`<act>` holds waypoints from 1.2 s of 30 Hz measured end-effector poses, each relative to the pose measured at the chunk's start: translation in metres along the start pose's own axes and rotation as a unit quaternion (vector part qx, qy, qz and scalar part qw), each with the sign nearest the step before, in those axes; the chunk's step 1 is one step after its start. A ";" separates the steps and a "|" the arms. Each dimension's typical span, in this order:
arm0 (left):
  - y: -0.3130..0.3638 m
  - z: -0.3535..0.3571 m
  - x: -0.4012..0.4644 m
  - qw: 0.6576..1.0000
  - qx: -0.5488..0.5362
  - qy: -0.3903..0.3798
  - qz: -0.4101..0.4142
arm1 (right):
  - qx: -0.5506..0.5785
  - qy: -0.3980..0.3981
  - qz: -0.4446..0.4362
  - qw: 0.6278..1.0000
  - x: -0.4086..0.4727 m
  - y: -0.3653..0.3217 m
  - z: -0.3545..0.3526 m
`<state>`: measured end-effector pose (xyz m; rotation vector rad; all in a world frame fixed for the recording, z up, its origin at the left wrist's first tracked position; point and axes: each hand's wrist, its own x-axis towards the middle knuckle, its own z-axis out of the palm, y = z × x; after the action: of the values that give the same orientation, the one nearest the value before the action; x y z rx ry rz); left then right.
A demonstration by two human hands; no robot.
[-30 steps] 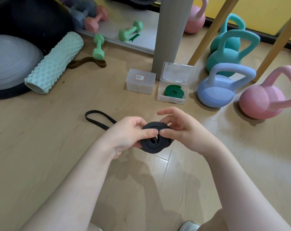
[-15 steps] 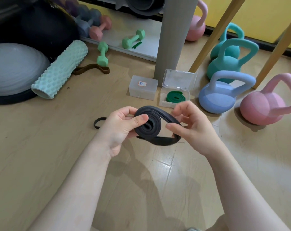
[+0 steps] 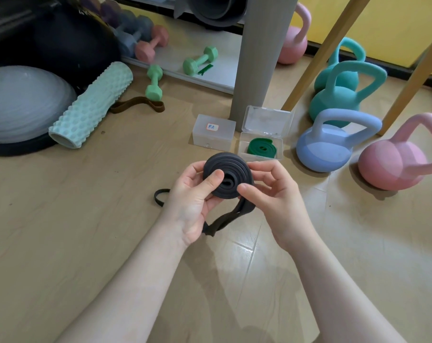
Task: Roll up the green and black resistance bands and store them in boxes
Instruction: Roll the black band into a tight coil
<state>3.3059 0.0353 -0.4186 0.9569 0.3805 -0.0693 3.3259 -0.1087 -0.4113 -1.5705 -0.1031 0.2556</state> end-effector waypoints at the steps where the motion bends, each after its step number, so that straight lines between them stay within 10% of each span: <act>1: -0.001 0.000 0.000 1.000 0.007 0.005 0.005 | -0.014 -0.001 -0.003 1.000 0.001 0.001 0.001; 9: 0.002 -0.008 0.001 0.984 0.178 -0.028 -0.013 | -0.033 -0.048 -0.038 0.998 0.009 0.003 -0.008; 17: 0.003 -0.012 0.003 0.915 0.397 -0.069 0.015 | -0.343 -0.167 -0.100 0.919 0.014 0.018 -0.020; 36: 0.026 -0.016 -0.005 0.951 0.286 -0.048 0.110 | -0.100 -0.122 -0.053 0.986 0.016 0.011 -0.015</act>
<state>3.3027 0.0631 -0.4045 1.5595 0.1585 -0.0219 3.3438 -0.1202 -0.4235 -1.7219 -0.4143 0.3624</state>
